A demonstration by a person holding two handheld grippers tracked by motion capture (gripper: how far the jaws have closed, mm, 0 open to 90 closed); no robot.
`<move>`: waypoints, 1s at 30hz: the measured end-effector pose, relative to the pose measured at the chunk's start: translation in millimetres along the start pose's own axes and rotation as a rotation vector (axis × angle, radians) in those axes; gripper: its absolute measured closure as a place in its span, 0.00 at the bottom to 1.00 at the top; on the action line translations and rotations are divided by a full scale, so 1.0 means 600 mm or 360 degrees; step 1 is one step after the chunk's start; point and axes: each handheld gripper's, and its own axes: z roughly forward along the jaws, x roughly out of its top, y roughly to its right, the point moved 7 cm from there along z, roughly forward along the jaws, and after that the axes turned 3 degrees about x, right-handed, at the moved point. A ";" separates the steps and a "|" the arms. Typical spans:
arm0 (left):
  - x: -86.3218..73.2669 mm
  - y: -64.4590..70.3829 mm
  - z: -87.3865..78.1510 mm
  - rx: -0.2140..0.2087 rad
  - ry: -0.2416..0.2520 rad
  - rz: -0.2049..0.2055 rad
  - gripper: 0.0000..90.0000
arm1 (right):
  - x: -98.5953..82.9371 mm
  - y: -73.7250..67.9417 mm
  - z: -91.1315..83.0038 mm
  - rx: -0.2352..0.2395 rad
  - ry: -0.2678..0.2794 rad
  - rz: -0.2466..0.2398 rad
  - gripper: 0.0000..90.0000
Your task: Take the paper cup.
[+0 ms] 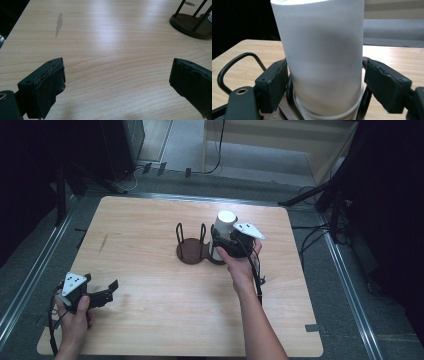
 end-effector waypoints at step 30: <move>0.001 0.001 0.001 -0.0016 0.0004 -0.0007 0.01 | 0.017 -0.008 0.007 -0.0085 0.0061 -0.0099 0.30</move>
